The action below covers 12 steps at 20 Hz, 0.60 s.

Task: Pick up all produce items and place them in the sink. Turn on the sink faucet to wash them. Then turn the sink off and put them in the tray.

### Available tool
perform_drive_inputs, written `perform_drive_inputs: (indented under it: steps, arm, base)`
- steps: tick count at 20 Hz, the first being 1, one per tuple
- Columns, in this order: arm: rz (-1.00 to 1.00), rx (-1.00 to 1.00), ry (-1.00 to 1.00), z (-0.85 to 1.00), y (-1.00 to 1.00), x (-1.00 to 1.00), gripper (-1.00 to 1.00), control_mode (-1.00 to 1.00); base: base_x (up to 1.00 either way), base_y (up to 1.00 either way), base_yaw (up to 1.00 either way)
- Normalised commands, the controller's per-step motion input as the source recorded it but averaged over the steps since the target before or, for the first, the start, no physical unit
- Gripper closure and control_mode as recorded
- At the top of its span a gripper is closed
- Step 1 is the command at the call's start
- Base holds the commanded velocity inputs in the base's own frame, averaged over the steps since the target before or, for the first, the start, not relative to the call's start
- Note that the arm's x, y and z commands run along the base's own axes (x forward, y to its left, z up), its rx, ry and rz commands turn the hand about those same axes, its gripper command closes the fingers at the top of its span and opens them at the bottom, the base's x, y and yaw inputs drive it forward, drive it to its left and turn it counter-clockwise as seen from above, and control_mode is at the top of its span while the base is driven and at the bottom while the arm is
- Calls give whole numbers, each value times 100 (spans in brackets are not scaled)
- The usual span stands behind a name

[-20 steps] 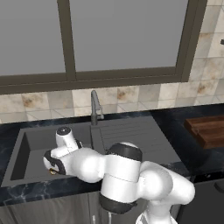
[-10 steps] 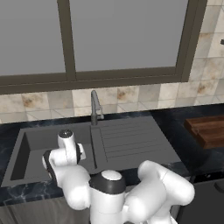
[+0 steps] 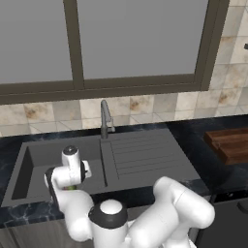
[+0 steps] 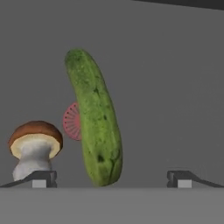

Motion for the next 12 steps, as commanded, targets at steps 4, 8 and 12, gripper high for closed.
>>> perform_drive_inputs:
  steps: [4,8,12]
  arm:
    - [1,0,0,-28,12,24,-100,-100]
    - [4,0,0,-25,2,13,-100,-100]
    - [5,0,0,-24,2,8,-100,-100]
  base:
    - [0,0,0]
    - [0,0,0]
    - [0,0,0]
